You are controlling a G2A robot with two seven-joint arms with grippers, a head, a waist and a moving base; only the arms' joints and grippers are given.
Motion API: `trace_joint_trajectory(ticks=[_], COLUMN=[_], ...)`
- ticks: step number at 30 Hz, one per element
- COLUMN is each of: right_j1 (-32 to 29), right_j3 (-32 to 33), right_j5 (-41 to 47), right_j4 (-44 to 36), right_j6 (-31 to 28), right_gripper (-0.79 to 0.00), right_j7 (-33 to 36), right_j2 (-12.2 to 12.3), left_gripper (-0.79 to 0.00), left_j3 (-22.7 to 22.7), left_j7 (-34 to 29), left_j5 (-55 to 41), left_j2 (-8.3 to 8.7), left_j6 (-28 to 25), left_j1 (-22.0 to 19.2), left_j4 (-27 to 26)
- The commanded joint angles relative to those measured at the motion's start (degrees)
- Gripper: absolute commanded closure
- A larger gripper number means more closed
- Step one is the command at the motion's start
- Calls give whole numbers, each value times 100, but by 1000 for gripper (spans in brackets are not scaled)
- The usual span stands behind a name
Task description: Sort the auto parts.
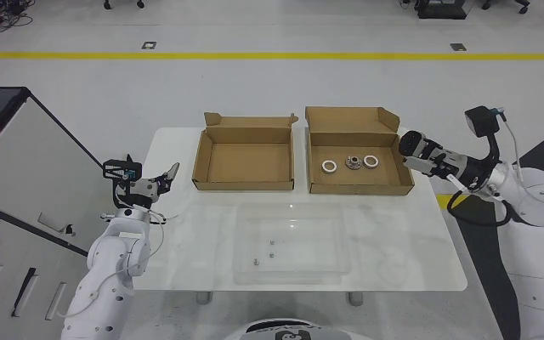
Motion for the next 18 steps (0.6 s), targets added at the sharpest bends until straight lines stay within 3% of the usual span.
trace_joint_trajectory(ticks=[1, 10, 18], right_j1=[0, 0, 0], right_j3=[0, 0, 0], right_j5=[1, 1, 1], right_j4=[0, 0, 0], right_j6=[0, 0, 0], right_gripper=[-785, -785, -785], right_j7=[0, 0, 0], right_j2=[0, 0, 0], left_gripper=[-785, -785, -785], left_j3=[0, -1, 383], left_j7=[0, -31, -1761], left_j5=[0, 62, 708], left_j2=[0, 3, 22], left_j6=[0, 3, -492], left_j1=[0, -4, -183], left_j4=[0, -12, -1078])
